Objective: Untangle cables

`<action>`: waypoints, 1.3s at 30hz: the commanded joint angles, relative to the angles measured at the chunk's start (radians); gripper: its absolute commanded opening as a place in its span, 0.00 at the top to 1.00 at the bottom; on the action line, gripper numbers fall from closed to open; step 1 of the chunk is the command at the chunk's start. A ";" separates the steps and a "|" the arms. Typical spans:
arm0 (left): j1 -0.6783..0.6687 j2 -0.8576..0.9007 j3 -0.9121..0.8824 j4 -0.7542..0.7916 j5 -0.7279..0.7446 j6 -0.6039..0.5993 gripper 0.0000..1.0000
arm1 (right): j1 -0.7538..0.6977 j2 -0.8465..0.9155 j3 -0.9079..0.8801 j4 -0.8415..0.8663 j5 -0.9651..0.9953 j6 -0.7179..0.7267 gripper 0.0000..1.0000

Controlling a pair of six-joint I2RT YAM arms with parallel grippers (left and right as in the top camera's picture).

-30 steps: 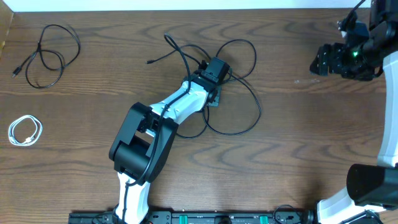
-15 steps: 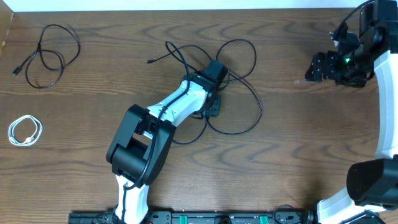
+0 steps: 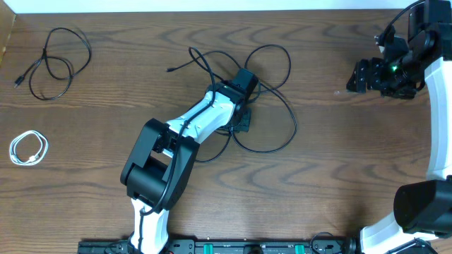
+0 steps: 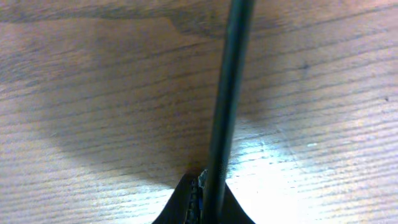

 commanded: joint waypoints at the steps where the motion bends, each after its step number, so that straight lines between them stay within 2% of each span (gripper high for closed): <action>1: 0.035 0.000 0.040 -0.010 0.025 0.074 0.93 | -0.002 0.003 -0.003 -0.001 -0.010 -0.014 0.17; 7: 0.168 -0.122 0.181 -0.016 0.018 0.078 0.92 | -0.002 0.003 -0.003 0.000 -0.010 -0.014 0.17; 17: 0.488 -0.253 0.332 0.027 0.017 0.163 0.92 | -0.002 0.003 -0.003 0.000 -0.010 -0.014 0.17; 21: 0.584 -0.304 0.348 0.013 -0.058 0.209 0.92 | -0.002 0.003 -0.003 0.001 -0.010 -0.014 0.17; 29: 0.695 -0.441 0.378 0.014 -0.153 0.296 0.92 | -0.002 0.003 -0.003 0.006 -0.011 -0.014 0.17; 32: 0.711 -0.494 0.397 0.018 -0.232 0.297 0.93 | -0.002 0.003 -0.003 0.005 -0.030 -0.014 0.17; 39: 0.721 -0.615 0.402 0.043 -0.333 0.389 0.93 | -0.002 0.003 -0.003 0.007 -0.040 -0.014 0.17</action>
